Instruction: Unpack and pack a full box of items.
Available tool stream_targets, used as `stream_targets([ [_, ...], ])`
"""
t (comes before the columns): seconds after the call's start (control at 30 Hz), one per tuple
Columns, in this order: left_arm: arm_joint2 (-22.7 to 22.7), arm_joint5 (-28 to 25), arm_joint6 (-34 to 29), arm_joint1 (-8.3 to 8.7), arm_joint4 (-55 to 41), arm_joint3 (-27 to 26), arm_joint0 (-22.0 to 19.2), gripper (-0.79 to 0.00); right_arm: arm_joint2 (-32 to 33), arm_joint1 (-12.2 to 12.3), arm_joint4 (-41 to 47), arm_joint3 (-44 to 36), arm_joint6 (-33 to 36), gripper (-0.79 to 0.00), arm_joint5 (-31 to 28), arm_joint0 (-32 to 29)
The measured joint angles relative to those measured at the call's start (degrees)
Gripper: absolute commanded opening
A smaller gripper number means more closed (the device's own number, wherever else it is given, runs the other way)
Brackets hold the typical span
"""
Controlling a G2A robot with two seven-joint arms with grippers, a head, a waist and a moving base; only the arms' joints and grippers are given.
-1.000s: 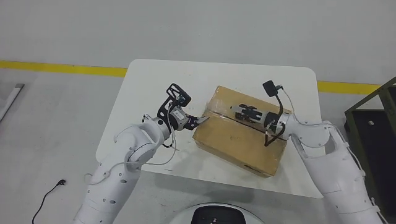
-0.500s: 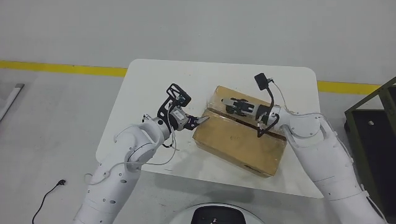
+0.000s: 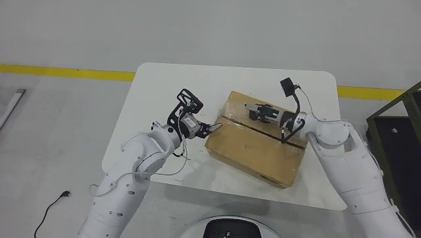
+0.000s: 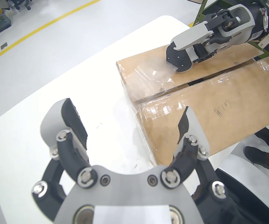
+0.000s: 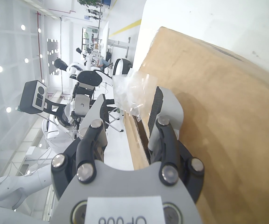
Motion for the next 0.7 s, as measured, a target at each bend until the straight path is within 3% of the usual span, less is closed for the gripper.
stream_targets([
  [0.13,0.0,0.0,0.0,0.0,0.0,0.0,0.0,0.0,1.76,0.5,0.21,-0.54,1.11,-0.314,0.89,-1.5],
  [0.23,0.0,0.0,0.0,0.0,0.0,0.0,0.0,0.0,1.57,0.53,0.57,-0.7,1.44,-0.237,1.25,-1.69],
  [0.3,0.0,0.0,0.0,0.0,0.0,0.0,0.0,0.0,0.84,0.38,0.95,-0.71,1.4,-0.228,1.32,-1.41],
  [0.47,0.0,0.0,0.0,0.0,0.0,0.0,0.0,0.0,-2.16,-0.39,2.03,1.13,0.42,-0.302,1.09,0.42],
  [0.7,0.0,0.0,0.0,0.0,0.0,0.0,0.0,0.0,-7.27,-2.1,3.77,7.29,-2.42,-0.489,0.08,5.0],
])
